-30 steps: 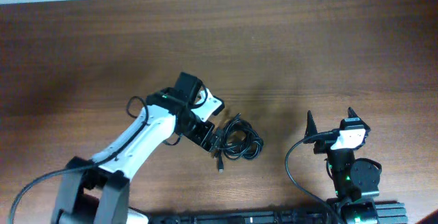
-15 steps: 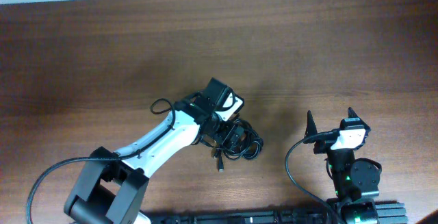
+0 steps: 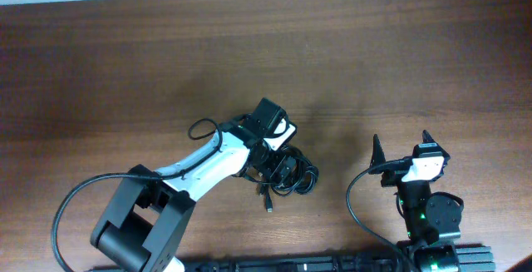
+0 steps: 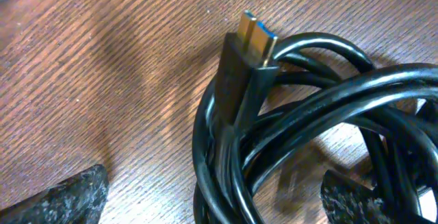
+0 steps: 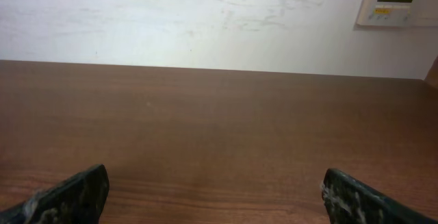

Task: Untangle cables
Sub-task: 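Close the left gripper on the cable bundle and lift it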

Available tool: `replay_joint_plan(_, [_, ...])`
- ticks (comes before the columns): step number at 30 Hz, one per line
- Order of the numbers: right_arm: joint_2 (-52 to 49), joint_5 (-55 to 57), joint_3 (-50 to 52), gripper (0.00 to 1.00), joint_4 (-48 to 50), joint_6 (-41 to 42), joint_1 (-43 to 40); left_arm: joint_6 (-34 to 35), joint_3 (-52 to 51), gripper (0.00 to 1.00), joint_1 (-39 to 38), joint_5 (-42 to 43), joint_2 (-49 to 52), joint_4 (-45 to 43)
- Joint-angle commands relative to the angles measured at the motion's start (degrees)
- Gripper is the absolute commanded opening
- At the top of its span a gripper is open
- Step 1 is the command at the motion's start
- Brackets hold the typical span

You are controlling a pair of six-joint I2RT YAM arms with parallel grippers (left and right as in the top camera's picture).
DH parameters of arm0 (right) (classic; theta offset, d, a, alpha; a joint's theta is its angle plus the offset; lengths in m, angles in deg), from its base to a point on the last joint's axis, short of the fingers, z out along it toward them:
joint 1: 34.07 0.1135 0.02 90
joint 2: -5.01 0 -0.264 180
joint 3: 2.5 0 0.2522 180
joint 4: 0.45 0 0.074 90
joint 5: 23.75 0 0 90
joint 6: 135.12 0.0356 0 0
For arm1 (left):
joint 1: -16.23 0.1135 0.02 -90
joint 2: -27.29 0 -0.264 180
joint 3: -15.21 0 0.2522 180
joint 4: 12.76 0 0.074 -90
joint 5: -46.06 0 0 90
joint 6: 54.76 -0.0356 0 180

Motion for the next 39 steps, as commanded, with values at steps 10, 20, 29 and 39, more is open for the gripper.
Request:
replay_joint_plan(10, [0.37,0.90,0.26,0.98,-0.37,0.22,-0.46,0.13,-0.24,0.64,-0.28,0.59,3.65,-0.92])
replay_joint_plan(20, [0.37,0.90,0.26,0.98,-0.37,0.22,-0.46,0.13,1.86,0.00,-0.33,2.45,3.80,0.37])
replay_joint_plan(29, [0.37,0.90,0.28,0.98,-0.37,0.22,-0.46,-13.73,5.14,0.00,-0.33,-8.59,-27.43,0.57])
replay_joint_plan(39, [0.39,0.85,0.26,0.98,4.00,0.24,-0.46,-10.47,5.14,0.00,-0.33,-5.97,-38.12,-0.79])
